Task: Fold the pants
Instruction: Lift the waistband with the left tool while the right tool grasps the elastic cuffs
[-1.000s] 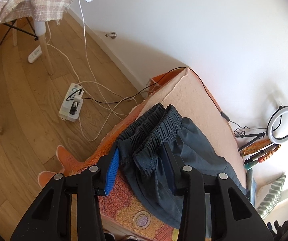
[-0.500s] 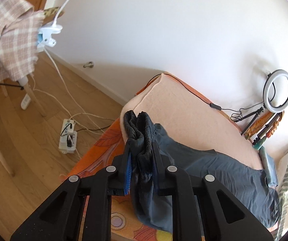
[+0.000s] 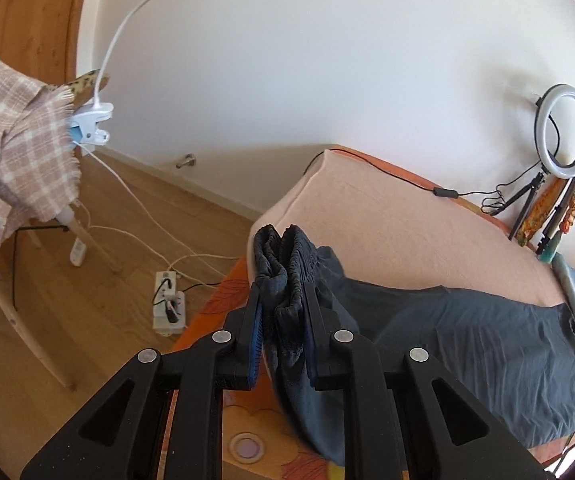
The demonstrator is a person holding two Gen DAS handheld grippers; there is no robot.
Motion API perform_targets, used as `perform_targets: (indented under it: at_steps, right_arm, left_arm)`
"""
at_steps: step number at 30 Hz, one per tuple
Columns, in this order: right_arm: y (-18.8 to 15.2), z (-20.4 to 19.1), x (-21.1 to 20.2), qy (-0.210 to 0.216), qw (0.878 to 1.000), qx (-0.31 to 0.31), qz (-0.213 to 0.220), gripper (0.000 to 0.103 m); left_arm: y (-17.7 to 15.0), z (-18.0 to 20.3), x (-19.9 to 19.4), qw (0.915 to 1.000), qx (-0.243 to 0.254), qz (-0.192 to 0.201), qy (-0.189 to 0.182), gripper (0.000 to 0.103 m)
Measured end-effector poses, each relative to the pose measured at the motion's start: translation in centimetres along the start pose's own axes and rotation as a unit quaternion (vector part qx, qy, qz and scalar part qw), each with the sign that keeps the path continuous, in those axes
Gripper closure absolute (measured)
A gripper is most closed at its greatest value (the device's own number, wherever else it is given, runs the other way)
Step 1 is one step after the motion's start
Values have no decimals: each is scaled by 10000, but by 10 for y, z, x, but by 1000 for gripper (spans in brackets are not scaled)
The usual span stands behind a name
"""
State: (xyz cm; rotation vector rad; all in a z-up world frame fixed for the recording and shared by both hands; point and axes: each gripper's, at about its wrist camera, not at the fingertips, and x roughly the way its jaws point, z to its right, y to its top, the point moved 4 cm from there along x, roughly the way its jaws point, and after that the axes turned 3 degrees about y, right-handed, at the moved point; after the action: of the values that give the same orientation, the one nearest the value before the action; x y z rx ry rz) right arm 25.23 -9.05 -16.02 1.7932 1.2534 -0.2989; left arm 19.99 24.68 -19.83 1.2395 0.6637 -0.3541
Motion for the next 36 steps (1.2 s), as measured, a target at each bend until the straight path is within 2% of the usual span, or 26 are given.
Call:
perform_targets:
  at_steps: [5,12,16,19,20,27,36]
  right_arm:
    - [-5,-10,15,84,9997,-138,-174,49]
    - [1,-20,34,92,9990,-198,-387,49]
    - [11,-33,53,241,9979,-290,-528,48]
    - [22,-45,73,521,9962,-221,-658,37]
    - [25,-50,81,659,9951,-171,-723,37]
    - [42,-67,143,1428,9819,410,-1174,35]
    - [34,-46,203,2034,9577,1392,-1487,35]
  left_arm:
    - [-16,-19,2,9998,118,-60,137,88]
    - [-24,8,-30,9959,647,611,185,88]
    - [-25,38,-51,9896,1062,972,-21,88]
    - [-29,61,-61,9861,1254,1058,-271,88]
    - [-30,68,-63,9852,1294,1067,-351,88]
    - [-48,115,-62,9777,1638,978,-878,88]
    - [-79,172,-59,9639,2092,732,-1473,88]
